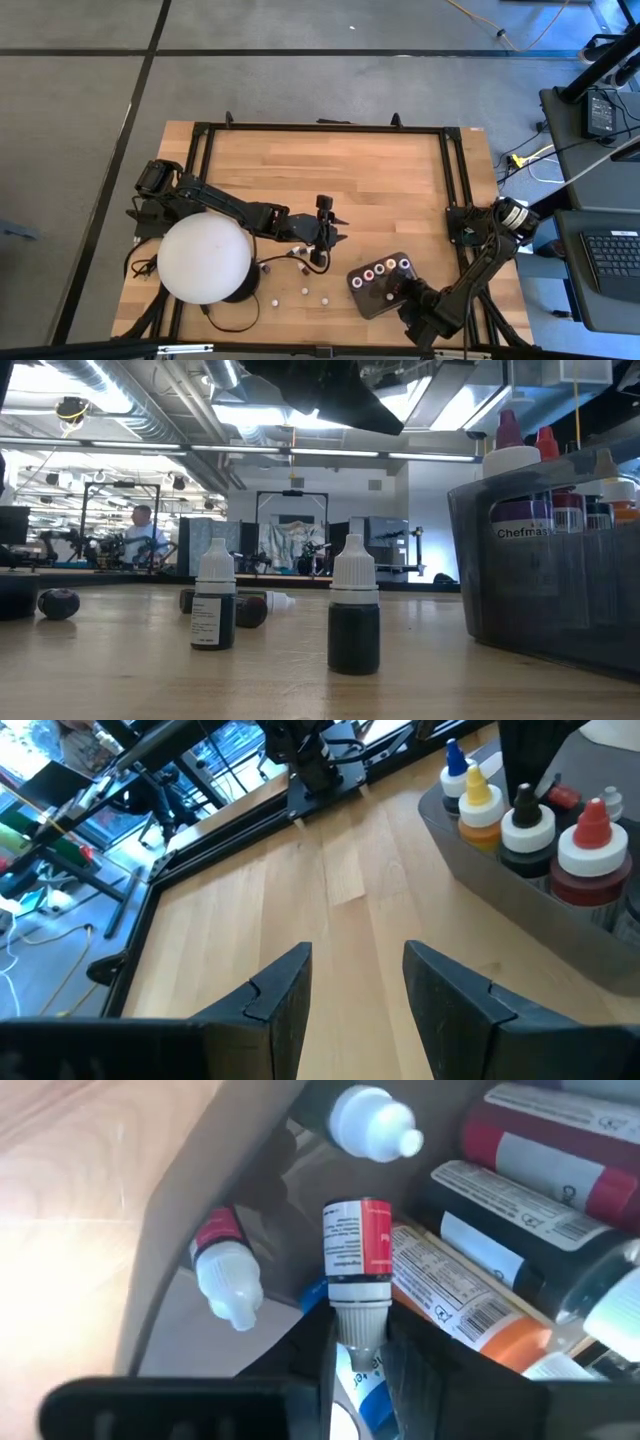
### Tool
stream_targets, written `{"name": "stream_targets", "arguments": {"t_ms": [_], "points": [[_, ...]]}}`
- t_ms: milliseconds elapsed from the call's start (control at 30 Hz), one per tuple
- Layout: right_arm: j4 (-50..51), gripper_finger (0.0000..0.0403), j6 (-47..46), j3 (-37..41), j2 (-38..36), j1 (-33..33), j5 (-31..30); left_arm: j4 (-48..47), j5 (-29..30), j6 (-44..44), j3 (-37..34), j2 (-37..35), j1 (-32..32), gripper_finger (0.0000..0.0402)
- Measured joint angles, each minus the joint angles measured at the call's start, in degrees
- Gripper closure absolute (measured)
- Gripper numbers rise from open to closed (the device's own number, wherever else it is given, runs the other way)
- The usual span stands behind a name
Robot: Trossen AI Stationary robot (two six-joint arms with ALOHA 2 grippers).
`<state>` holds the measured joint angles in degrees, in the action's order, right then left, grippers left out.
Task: Pick & Place food coloring
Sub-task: Put the left small red food coloring bottle into the bin, then put the small green food coloring bottle into the bin
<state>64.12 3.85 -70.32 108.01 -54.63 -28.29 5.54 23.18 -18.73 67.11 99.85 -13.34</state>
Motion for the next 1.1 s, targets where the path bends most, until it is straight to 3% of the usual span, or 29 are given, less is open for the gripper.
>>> {"name": "stream_targets", "arguments": {"t_ms": [533, 767, 900, 1100], "points": [[3.39, 0.0261, 1.77, -1.63, 0.33, 0.00, -2.27, 0.01, 0.29, -0.02, 0.00, 0.00, 0.00, 0.0247], [12.22, 0.0263, -7.26, -11.19, 0.22, 0.00, -2.94, 0.00, 0.31, -0.02, 0.00, 0.00, 0.00, 0.0247], [17.12, 0.0263, -23.61, -16.97, -1.06, 0.04, -3.64, -0.49, 0.33, 0.00, 0.03, 0.00, -0.16, 0.0247], [12.63, 0.0263, -31.57, -11.65, -12.63, -0.51, -5.92, -5.54, 0.74, -2.46, 0.04, 0.00, -1.30, 0.0247]]}}
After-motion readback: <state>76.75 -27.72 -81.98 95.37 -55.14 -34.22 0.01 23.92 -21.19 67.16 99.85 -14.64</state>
